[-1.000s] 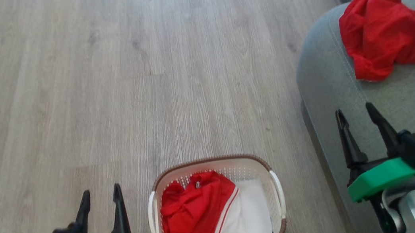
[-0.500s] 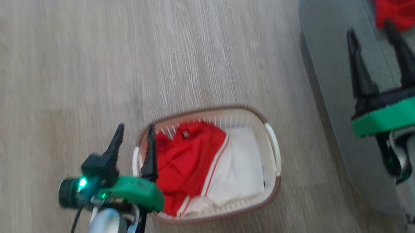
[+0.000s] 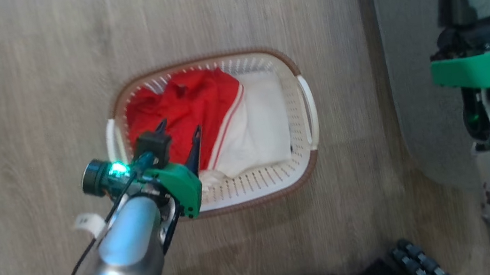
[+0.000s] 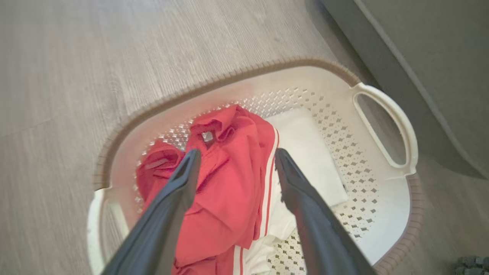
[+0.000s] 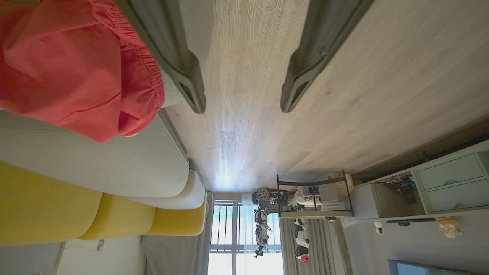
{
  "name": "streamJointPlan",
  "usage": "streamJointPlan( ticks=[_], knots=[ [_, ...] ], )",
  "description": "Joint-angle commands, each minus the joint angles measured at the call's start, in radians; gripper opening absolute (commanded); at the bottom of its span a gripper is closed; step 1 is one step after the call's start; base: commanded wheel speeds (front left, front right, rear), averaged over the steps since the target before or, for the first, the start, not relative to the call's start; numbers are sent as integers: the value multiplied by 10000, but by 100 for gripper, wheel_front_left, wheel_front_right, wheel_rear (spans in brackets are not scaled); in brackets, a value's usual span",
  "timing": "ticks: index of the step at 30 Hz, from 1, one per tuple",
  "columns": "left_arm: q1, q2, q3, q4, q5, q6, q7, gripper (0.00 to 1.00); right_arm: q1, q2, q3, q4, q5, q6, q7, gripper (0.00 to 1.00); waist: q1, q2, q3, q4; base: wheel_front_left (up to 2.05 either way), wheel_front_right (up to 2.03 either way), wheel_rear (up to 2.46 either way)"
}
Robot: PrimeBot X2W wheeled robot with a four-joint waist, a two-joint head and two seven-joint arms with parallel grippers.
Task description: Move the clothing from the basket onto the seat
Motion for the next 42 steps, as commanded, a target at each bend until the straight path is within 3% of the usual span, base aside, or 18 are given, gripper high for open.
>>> streamJointPlan(
  ticks=[1, 14, 18, 19, 20, 21, 22, 23, 31, 42],
  knots=[
    [-174, 73, 63, 67, 66, 53, -126, 100, -70, 39, 254, -504, 103, -4, -63, 100, -3, 0, 803, -359, 0, 0, 0],
    [-1810, 71, -928, 2183, -646, 446, -122, 100, -327, 39, 432, -1449, 523, -4, -63, 100, -3, 0, 2354, -728, 0, 0, 0],
    [-2188, 71, -962, 2530, -784, 827, -124, 100, -434, 39, 452, -1588, 492, -4, -63, 100, -3, 0, 2508, -735, 0, 0, 0],
    [-2262, 71, -974, 2641, -814, 890, -124, 84, -454, 39, 468, -1607, 487, -4, -63, 100, -3, 0, 2526, -736, 0, 0, 0],
    [-2331, 71, -989, 2725, -848, 936, -124, 44, -471, 39, 484, -1618, 481, -4, -63, 100, -3, 0, 2536, -735, 0, 0, 0],
    [-2331, 71, -989, 2725, -848, 936, -124, 44, -471, 39, 484, -1618, 481, -4, -63, 100, -3, 0, 2536, -735, 0, 0, 0],
    [-2394, 71, -1014, 2784, -871, 981, -124, 16, -488, 39, 502, -1621, 472, -4, -63, 100, -3, 0, 2536, -731, 0, 0, 0],
    [-2438, 71, -1043, 2816, -902, 998, -124, 0, -502, 39, 518, -1620, 462, -4, -63, 100, -3, 0, 2522, -727, 0, 0, 0],
    [-2055, 70, -981, 1770, -1411, 964, -125, 0, -373, 39, 570, -1317, 419, -4, -63, 100, -3, 0, 1835, -598, 0, 0, 0],
    [-859, 70, -626, -549, -1742, 415, -125, 0, 373, 39, 521, 121, 318, -4, -63, 100, -3, 0, -482, -171, 0, 0, 0]
  ],
)
